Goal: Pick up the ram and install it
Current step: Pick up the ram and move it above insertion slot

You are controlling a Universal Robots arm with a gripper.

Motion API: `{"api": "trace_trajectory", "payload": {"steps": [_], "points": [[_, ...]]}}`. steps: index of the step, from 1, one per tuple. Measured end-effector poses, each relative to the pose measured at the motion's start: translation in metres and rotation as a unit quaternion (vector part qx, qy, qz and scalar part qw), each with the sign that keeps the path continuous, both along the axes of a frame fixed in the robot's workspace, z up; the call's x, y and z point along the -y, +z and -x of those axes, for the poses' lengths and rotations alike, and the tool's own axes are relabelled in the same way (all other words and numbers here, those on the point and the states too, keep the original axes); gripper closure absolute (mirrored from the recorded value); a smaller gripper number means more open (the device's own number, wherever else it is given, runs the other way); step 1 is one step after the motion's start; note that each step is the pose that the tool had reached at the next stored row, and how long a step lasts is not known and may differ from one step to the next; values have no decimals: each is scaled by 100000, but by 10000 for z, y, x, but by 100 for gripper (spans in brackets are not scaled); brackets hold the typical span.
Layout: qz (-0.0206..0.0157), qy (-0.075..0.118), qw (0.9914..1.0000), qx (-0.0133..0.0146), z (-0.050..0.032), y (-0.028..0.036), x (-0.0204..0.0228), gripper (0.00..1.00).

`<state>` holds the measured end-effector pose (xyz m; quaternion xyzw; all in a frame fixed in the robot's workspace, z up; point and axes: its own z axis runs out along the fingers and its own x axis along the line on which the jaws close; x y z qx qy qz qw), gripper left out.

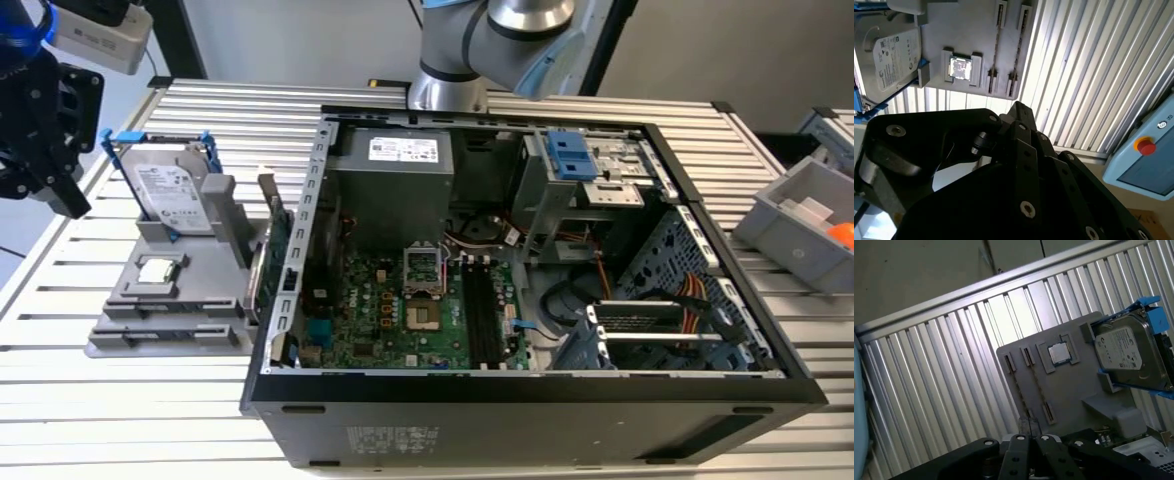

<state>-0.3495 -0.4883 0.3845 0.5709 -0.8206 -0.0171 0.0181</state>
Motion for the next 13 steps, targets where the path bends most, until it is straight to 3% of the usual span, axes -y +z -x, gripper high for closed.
{"api": "trace_trajectory", "payload": {"steps": [5,7,10,13], "points": [[8,17,100000,89,-1,-2,0,100],[-20,51,99999,447,0,-7,-1,100],[-47,421,99988,1490,-1,-20,-2,100],[-52,1310,99973,1918,-1,-34,-6,100]]}}
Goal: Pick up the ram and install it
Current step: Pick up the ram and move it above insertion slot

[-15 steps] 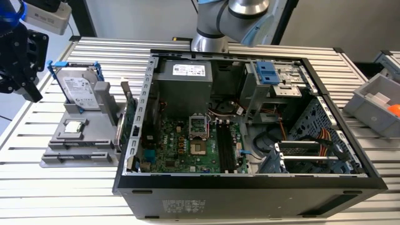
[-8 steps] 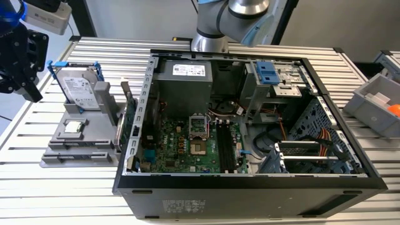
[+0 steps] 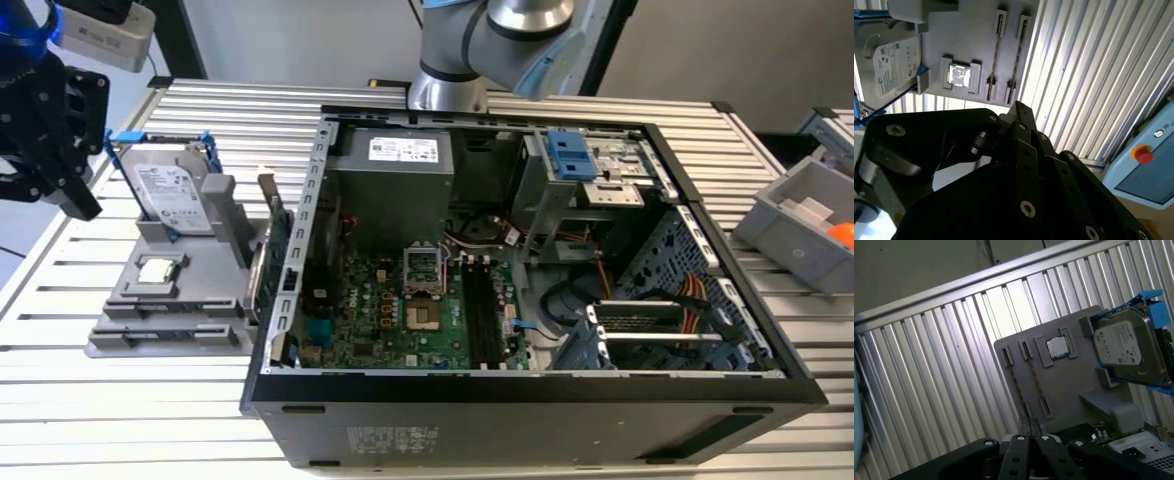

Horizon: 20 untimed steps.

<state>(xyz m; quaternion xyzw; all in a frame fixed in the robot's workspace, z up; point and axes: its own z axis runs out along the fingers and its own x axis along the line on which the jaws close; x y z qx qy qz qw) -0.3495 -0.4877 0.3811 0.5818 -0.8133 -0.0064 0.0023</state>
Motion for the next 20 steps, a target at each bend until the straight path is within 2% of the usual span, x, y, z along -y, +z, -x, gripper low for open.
{"api": "trace_trajectory", "payload": {"steps": [4,7,9,12,16,20], "points": [[-80,3212,99948,38,1,-12,-2,100],[-238,5904,99825,41,1,-20,-2,100],[-334,7756,99698,51,0,-30,-2,100],[-389,10468,99450,50,1,-46,-2,100],[-398,13559,99076,40,0,-69,-2,100],[-404,16499,98629,29,0,-92,-2,100]]}}
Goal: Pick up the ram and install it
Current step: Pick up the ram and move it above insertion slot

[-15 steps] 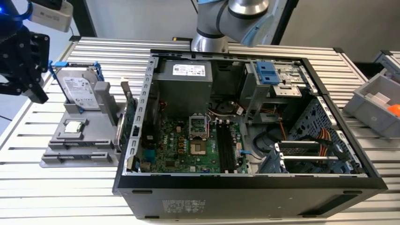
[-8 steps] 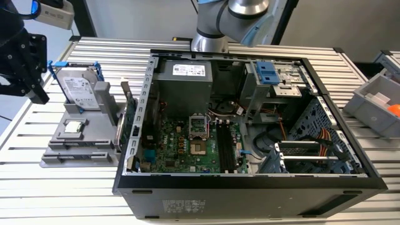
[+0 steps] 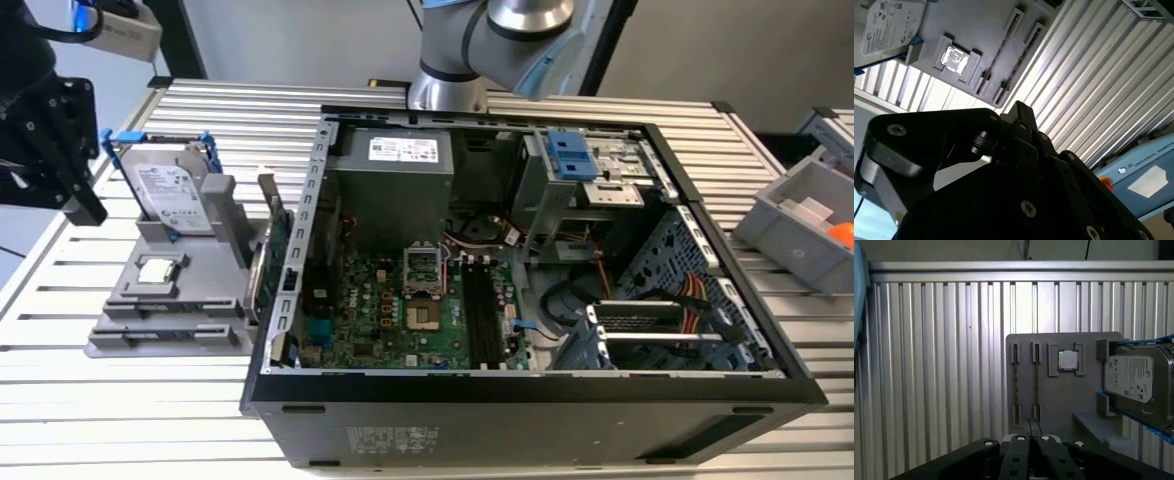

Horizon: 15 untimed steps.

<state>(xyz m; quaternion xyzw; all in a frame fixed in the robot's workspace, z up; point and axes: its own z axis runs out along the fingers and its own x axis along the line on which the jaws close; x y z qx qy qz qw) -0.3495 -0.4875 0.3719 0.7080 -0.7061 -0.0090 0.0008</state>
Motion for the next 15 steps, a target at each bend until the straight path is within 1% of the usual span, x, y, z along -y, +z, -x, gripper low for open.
{"api": "trace_trajectory", "payload": {"steps": [2,4,6,9,12,14,15], "points": [[-59,1228,99992,1,1,-11,0,100],[-156,2579,99967,-10,1,-18,0,100],[-376,4014,99919,-1,1,-24,0,100],[-774,6169,99807,12,1,-30,0,100],[-1273,8050,99667,27,3,-36,0,100],[-1502,9074,99576,35,7,-42,-1,100],[-1560,9434,99542,36,9,-46,0,100]]}}
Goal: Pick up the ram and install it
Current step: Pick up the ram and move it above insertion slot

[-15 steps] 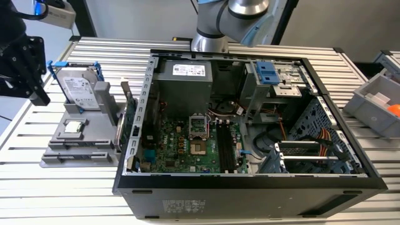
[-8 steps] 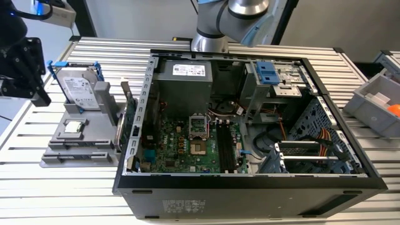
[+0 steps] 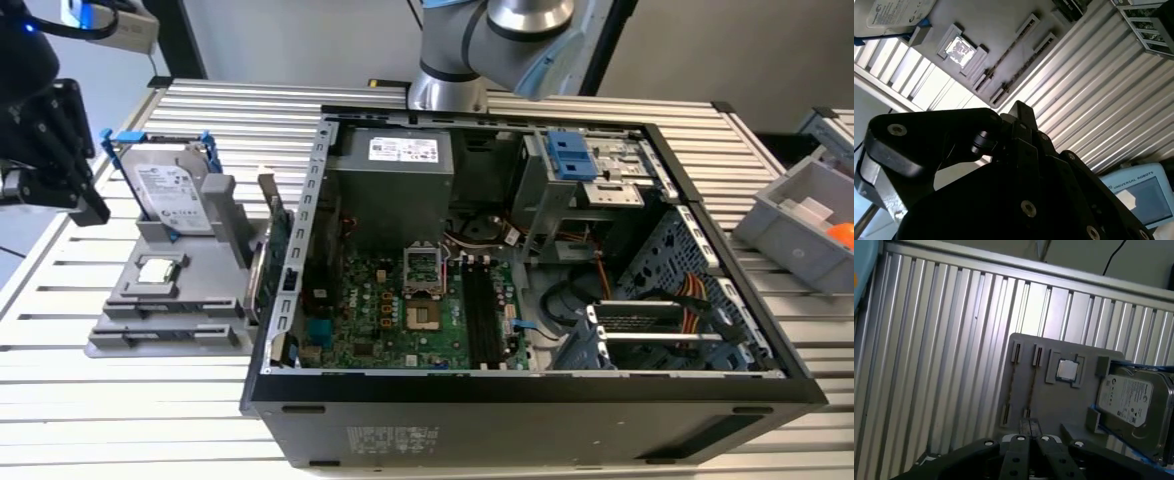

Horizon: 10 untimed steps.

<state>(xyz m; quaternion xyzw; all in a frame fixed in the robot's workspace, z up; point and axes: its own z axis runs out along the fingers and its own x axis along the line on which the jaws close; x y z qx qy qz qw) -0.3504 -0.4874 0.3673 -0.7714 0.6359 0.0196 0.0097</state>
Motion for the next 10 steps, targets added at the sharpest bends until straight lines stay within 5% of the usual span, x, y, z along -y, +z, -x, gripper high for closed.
{"api": "trace_trajectory", "payload": {"steps": [10], "points": [[-18,264,100000,-138,15,-22,0,100]]}}
